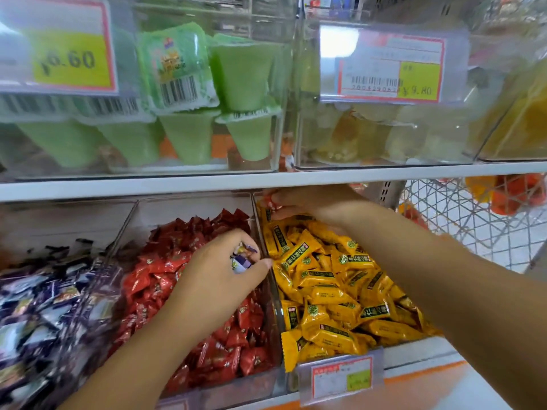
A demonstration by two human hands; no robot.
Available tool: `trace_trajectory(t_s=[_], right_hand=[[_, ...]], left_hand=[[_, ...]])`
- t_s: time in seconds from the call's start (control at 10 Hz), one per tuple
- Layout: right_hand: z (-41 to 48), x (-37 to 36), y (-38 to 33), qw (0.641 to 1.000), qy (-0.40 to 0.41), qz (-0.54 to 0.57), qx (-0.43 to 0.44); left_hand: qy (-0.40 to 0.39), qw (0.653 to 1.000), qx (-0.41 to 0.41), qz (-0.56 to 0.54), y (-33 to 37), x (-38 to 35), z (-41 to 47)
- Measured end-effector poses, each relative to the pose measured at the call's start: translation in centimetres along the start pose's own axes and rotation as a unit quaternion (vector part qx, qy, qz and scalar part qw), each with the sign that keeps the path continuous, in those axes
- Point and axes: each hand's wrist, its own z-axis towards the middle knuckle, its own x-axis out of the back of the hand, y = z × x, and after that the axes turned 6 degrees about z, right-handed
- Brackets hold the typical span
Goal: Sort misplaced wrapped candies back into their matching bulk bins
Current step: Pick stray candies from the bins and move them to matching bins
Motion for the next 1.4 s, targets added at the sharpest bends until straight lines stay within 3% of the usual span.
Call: trace_trajectory(t_s=[0.1, 0.4, 0.5, 0.7, 0.8, 0.9, 1.0, 1.1, 1.2, 1.4], right_hand=[[0.3, -0.3, -0.7, 0.993, -0.018, -0.108, 0.038], [-1.3, -0.6, -2.0, 0.979, -0.028, -0.199, 0.034], [-2.6, -0.7, -0.4, 0.945, -0.062, -0.317, 0.047], [-3.2, 1.9, 3.9, 0.959, -0.039, -0.282, -0.015], [-3.6, 4.2, 5.3, 0.947, -0.034, -0.307, -0.088], [-4.3, 5.5, 4.8, 0.954, 0.011, -0.283, -0.1], [-4.2, 3.7, 1.5, 0.967, -0.032, -0.25, -0.026], [-3.5, 0.0, 0.7, 0.937, -0.138, -0.316, 0.045], [-2.4, -0.3, 2.6, 0.926, -0.121, -0.354, 0.053], [-3.2, 5.3, 5.0, 0.941, -0.106, -0.312, -0.07]], left_hand=[[-0.015, 1.0, 0.001, 0.0, -0.5, 1.1, -0.6], [-0.033, 0.999, -0.011, 0.029, -1.1, 1.9, -0.6], [-0.047, 0.998, -0.027, 0.019, -0.9, 1.3, -0.1], [-0.098, 0.994, -0.043, 0.025, 0.7, 0.0, 0.4], [-0.098, 0.994, -0.032, 0.03, 0.4, 0.0, 0.6], [-0.09, 0.995, -0.027, 0.025, -0.3, 0.1, 0.9], [-0.085, 0.996, -0.024, 0.035, -0.4, 0.3, 1.0], [-0.081, 0.996, -0.024, 0.043, -0.2, 0.2, 1.1], [-0.088, 0.995, -0.016, 0.047, 0.0, 0.3, 1.0], [-0.098, 0.994, -0.015, 0.044, 0.1, 0.4, 0.8]])
